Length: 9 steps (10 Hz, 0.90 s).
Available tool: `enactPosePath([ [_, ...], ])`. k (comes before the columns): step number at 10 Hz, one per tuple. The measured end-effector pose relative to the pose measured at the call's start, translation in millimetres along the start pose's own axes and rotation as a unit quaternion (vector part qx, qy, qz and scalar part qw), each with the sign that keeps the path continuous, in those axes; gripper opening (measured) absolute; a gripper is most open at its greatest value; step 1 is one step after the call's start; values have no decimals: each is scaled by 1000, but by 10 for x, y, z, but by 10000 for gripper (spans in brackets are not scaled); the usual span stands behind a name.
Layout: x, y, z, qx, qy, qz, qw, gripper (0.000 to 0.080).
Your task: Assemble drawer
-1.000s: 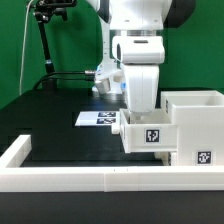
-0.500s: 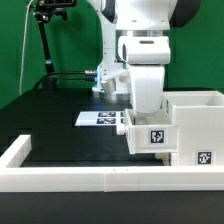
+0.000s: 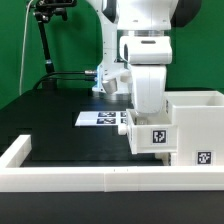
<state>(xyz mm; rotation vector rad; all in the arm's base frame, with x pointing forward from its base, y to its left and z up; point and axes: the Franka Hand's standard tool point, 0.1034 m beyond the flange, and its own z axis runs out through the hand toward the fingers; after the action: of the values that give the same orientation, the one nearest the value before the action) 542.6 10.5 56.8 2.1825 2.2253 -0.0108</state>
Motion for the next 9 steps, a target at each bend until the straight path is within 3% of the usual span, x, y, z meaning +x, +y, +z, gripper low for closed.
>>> enactPosePath([
  [1, -2, -3, 2, 0, 0, 0, 1000, 42],
  [2, 0, -3, -11, 1, 0, 2, 1000, 139],
  [4, -16, -12, -181, 10, -7, 3, 1000, 412],
  [5, -68, -24, -284, 17, -11, 1, 1000, 412],
  [6, -160, -34, -395, 21, -15, 1, 1000, 580],
  [7, -257, -32, -464, 21, -18, 2, 1000, 628],
  [9, -514, 8, -545, 21, -22, -13, 999, 646],
])
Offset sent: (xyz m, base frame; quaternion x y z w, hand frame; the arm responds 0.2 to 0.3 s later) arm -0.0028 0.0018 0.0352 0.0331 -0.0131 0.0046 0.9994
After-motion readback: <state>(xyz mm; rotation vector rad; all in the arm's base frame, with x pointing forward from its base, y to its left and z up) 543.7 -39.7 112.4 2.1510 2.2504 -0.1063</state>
